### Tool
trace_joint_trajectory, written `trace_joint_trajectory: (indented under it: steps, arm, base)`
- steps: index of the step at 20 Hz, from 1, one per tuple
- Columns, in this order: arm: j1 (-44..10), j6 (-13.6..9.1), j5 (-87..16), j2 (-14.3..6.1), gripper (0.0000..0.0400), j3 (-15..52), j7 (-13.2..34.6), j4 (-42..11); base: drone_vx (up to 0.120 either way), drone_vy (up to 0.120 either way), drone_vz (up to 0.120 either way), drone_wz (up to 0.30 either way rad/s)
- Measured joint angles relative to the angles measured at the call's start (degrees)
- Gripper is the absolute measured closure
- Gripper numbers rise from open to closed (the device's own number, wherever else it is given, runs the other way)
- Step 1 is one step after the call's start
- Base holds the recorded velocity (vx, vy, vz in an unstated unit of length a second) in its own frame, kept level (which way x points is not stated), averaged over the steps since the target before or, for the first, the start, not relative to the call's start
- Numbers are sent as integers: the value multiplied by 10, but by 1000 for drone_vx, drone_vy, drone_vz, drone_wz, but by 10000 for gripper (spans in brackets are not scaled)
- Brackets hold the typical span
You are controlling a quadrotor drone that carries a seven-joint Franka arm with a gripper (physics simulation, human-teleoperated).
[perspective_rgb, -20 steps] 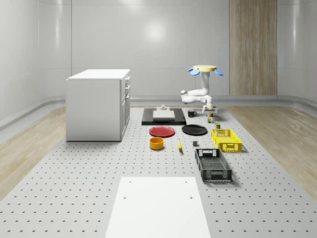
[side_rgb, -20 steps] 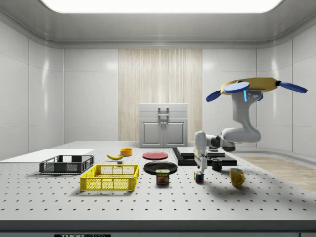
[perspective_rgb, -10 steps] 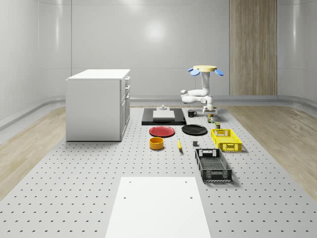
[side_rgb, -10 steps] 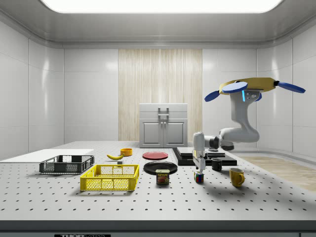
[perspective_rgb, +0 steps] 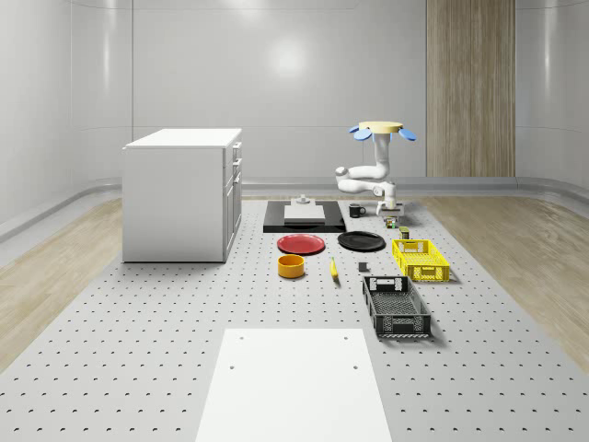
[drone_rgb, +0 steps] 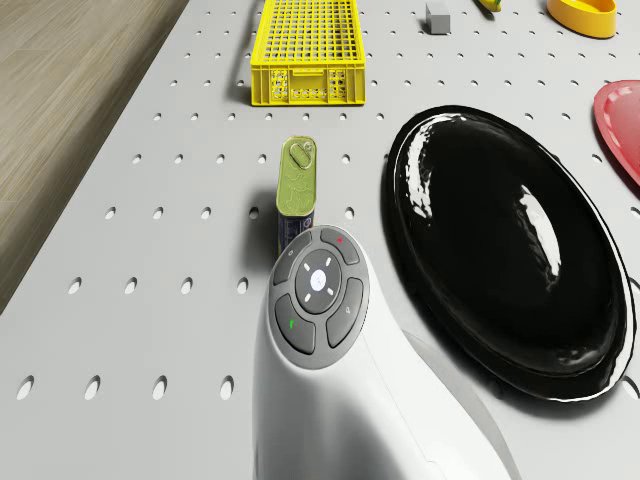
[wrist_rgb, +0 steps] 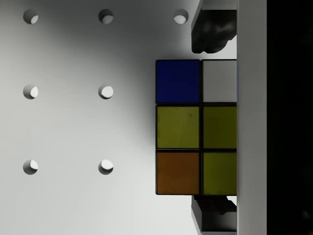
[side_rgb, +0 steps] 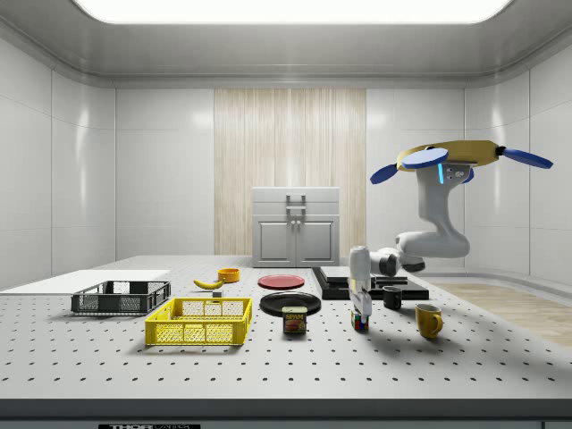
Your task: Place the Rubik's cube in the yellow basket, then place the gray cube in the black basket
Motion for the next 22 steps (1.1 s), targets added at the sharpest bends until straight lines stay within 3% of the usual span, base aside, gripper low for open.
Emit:
trace_joint_trajectory:
  steps: [12,14,16,22]
  arm:
    - [-4,13,-9,-8,0,-12,1,5]
    - [-5,14,-9,-9,59,-12,2,5]
    - [-5,15,-9,-10,91,-12,2,5]
    - [-6,17,-9,-13,113,-12,6,5]
  base:
    - [0,0,0,0]
    - [0,0,0,0]
    - [0,0,0,0]
    - [0,0,0,0]
